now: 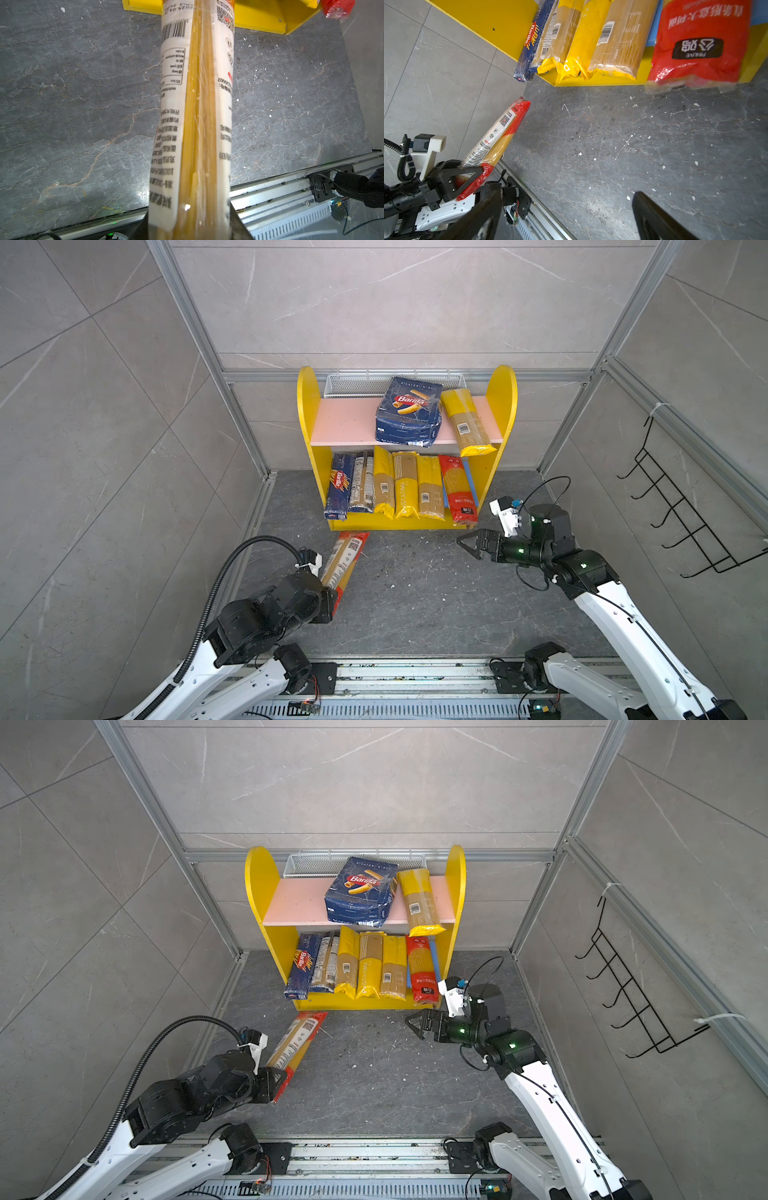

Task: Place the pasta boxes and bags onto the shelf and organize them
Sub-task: 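Lift the red-ended bag upright with the left gripper toward the shelf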

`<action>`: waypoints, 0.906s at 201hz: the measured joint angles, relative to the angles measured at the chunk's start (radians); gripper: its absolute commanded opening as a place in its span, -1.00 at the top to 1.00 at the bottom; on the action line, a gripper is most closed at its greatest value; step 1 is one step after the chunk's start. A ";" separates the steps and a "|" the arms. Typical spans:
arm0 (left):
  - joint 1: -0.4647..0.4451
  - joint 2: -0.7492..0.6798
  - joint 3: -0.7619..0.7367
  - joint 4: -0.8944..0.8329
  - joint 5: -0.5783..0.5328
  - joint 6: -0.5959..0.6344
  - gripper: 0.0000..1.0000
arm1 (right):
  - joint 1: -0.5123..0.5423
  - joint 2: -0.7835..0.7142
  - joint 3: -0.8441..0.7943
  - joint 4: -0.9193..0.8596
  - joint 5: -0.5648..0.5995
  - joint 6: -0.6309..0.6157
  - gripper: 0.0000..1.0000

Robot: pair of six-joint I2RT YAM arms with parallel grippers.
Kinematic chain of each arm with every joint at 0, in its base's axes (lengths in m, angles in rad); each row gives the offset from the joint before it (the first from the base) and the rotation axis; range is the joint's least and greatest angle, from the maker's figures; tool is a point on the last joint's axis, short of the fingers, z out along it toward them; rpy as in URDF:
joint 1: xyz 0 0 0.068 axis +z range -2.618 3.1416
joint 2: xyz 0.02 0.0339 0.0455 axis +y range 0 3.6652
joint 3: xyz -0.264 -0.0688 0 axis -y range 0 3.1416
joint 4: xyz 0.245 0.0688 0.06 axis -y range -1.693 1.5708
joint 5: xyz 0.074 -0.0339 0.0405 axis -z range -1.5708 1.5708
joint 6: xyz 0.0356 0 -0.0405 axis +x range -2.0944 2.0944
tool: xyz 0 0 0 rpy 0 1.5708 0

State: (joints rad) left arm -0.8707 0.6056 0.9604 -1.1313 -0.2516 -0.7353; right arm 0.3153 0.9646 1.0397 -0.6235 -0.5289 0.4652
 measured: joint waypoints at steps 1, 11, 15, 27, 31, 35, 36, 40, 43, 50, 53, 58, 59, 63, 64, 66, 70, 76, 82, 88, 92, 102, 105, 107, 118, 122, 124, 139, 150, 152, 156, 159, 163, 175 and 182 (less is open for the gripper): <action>0.000 0.000 0.001 0.000 0.000 0.000 1.00 | 0.000 0.000 0.002 0.000 0.000 0.000 -0.99; 0.000 0.004 0.018 -0.006 0.000 0.007 1.00 | 0.001 0.004 0.010 0.000 -0.001 0.004 -0.99; 0.000 0.005 0.026 -0.009 0.000 0.010 1.00 | 0.001 0.005 0.013 0.000 -0.002 0.005 -0.99; 0.000 0.013 0.052 -0.017 0.000 0.018 1.00 | 0.003 0.011 0.019 0.000 -0.003 0.011 -0.99; 0.000 0.016 0.061 -0.020 0.000 0.021 1.00 | 0.005 0.014 0.020 0.001 -0.003 0.012 -0.99; 0.000 0.019 0.069 -0.021 0.000 0.024 1.00 | 0.006 0.017 0.021 0.001 -0.003 0.014 -0.99; 0.000 0.020 0.073 -0.022 0.000 0.025 1.00 | 0.006 0.018 0.021 0.001 -0.003 0.014 -0.99; 0.000 0.023 0.080 -0.024 0.000 0.028 1.00 | 0.008 0.020 0.021 0.002 -0.003 0.014 -0.99; 0.000 0.024 0.085 -0.025 0.000 0.030 1.00 | 0.009 0.021 0.021 0.003 -0.003 0.014 -0.99; 0.000 0.030 0.103 -0.029 0.000 0.035 1.00 | 0.013 0.027 0.022 0.004 -0.003 0.014 -0.99; 0.000 0.033 0.109 -0.032 0.000 0.037 1.00 | 0.014 0.031 0.023 0.004 -0.003 0.015 -0.99; 0.000 0.037 0.120 -0.035 0.000 0.040 1.00 | 0.018 0.037 0.025 0.004 -0.002 0.015 -0.99; 0.000 0.038 0.123 -0.036 0.000 0.041 1.00 | 0.019 0.037 0.025 0.005 -0.002 0.015 -0.99; 0.000 0.042 0.132 -0.038 0.000 0.045 1.00 | 0.023 0.042 0.027 0.005 0.000 0.015 -0.99; 0.000 0.042 0.134 -0.039 0.000 0.045 1.00 | 0.024 0.043 0.028 0.005 0.000 0.015 -0.99; 0.000 0.044 0.138 -0.040 0.000 0.047 1.00 | 0.026 0.046 0.030 0.005 0.002 0.015 -0.99; 0.000 0.048 0.147 -0.043 -0.001 0.050 1.00 | 0.031 0.051 0.033 0.006 0.005 0.015 -0.99; 0.000 0.053 0.159 -0.047 0.000 0.055 1.00 | 0.039 0.059 0.038 0.007 0.011 0.015 -0.99; 0.000 0.059 0.173 -0.052 0.000 0.059 1.00 | 0.050 0.067 0.043 0.008 0.019 0.015 -0.99; 0.000 0.064 0.185 -0.058 0.000 0.063 1.00 | 0.061 0.076 0.050 0.008 0.027 0.015 -0.99; 0.000 0.069 0.195 -0.060 -0.001 0.066 1.00 | 0.071 0.082 0.055 0.008 0.033 0.015 -0.99; 0.000 0.079 0.218 -0.068 -0.001 0.074 1.00 | 0.096 0.099 0.069 0.008 0.054 0.014 -0.99; 0.000 0.083 0.226 -0.071 -0.001 0.076 1.00 | 0.104 0.105 0.073 0.008 0.058 0.014 -0.99; 0.000 0.085 0.231 -0.073 -0.001 0.078 1.00 | 0.109 0.109 0.076 0.008 0.063 0.014 -0.99; 0.000 0.099 0.261 -0.082 -0.001 0.086 1.00 | 0.135 0.130 0.095 0.009 0.081 0.014 -0.99; 0.000 0.103 0.270 -0.085 -0.001 0.089 1.00 | 0.145 0.138 0.102 0.011 0.088 0.014 -0.99; 0.000 0.104 0.274 -0.087 -0.001 0.090 1.00 | 0.148 0.142 0.105 0.011 0.090 0.014 -0.99; 0.000 0.119 0.315 -0.100 -0.002 0.101 1.00 | 0.173 0.173 0.127 0.020 0.107 0.014 -0.99; 0.000 0.128 0.343 -0.109 -0.003 0.109 1.00 | 0.185 0.193 0.138 0.024 0.119 0.014 -0.99; 0.000 0.130 0.348 -0.111 -0.003 0.111 1.00 | 0.186 0.196 0.141 0.024 0.121 0.014 -0.99; 0.000 0.133 0.357 -0.114 -0.004 0.113 1.00 | 0.189 0.204 0.145 0.025 0.123 0.014 -0.99; 0.000 0.135 0.365 -0.117 -0.004 0.115 1.00 | 0.191 0.209 0.148 0.026 0.124 0.014 -0.99; 0.000 0.137 0.373 -0.121 -0.005 0.117 1.00 | 0.193 0.214 0.153 0.027 0.127 0.014 -0.99; 0.000 0.147 0.403 -0.132 -0.006 0.124 1.00 | 0.199 0.235 0.169 0.031 0.134 0.014 -0.99; 0.000 0.153 0.420 -0.138 -0.008 0.129 1.00 | 0.202 0.245 0.179 0.032 0.137 0.014 -0.99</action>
State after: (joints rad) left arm -0.8707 0.7589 1.3808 -1.2690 -0.2592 -0.6067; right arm 0.5171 1.2095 1.2182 -0.5915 -0.3920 0.4793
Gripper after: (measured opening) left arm 0.323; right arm 0.994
